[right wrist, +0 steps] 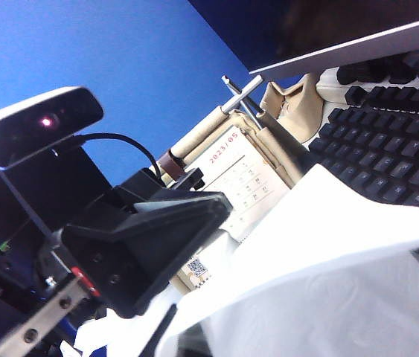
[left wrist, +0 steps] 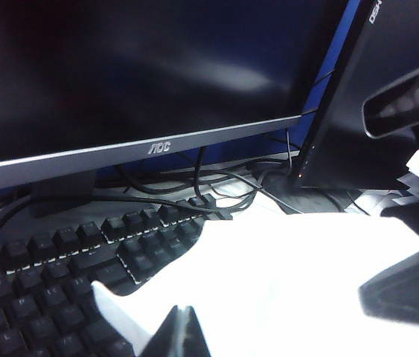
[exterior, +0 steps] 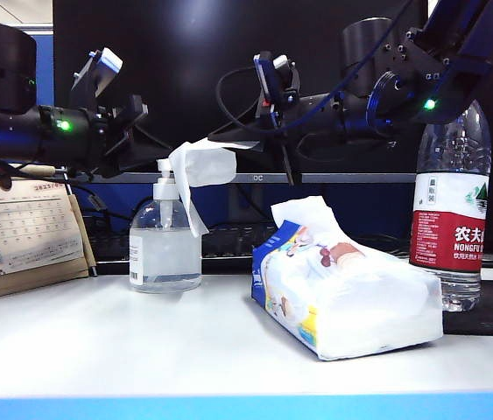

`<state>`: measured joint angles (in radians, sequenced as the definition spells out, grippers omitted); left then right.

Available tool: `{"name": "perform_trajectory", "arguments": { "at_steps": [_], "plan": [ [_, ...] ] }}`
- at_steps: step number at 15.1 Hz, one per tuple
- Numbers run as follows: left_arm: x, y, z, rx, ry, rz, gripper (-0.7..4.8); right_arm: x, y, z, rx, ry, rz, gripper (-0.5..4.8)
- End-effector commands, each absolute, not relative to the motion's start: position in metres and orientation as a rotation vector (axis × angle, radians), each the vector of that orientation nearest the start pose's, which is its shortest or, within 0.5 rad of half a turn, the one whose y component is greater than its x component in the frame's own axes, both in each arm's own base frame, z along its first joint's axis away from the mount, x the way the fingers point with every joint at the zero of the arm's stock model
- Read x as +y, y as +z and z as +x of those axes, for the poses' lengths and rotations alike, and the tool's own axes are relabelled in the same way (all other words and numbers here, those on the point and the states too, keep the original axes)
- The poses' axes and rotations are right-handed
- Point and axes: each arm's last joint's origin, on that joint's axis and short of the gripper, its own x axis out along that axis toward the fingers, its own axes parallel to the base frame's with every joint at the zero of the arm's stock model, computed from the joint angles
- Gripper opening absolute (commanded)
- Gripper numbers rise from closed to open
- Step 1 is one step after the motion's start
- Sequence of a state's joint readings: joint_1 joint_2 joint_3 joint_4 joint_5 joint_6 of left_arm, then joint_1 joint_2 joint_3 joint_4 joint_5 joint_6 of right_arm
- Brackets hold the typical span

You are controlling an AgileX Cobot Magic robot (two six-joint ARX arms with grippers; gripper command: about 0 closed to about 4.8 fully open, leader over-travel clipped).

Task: Pull out a tissue from the tissue dispenser, then press the switch of the alcohol sanitizer bottle to drop some sanitizer on the paper tissue, and finally place the treated tissue on the table.

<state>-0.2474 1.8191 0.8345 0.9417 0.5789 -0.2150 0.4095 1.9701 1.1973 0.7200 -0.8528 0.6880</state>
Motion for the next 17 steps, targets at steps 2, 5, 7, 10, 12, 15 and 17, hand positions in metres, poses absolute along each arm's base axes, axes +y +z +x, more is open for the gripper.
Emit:
{"name": "perform_trajectory", "arguments": {
  "at_steps": [2,5,7,10,12,15,17],
  "plan": [
    [-0.101,0.171,0.339,0.310,-0.796,-0.239,-0.05,0.190,0.218,0.383,0.459,1.203,0.595,-0.01],
    [-0.089,0.195,0.334,0.258,-0.777,-0.231,-0.05,0.190,0.220,0.383,0.457,1.214,0.592,-0.02],
    [-0.076,0.213,0.330,0.213,-0.766,-0.224,-0.05,0.190,0.223,0.382,0.435,1.233,0.584,-0.02],
    [-0.057,0.247,0.317,0.128,-0.726,-0.181,-0.05,0.185,0.233,0.382,0.397,1.231,0.578,-0.02],
    [-0.043,0.273,0.302,0.073,-0.692,-0.152,-0.05,0.179,0.241,0.382,0.373,1.224,0.573,-0.02],
    [-0.019,0.313,0.267,-0.005,-0.619,-0.079,-0.05,0.167,0.268,0.375,0.315,1.239,0.553,-0.02],
    [-0.009,0.328,0.247,-0.025,-0.577,-0.060,-0.05,0.164,0.283,0.368,0.291,1.263,0.540,-0.02]
  ]
}}
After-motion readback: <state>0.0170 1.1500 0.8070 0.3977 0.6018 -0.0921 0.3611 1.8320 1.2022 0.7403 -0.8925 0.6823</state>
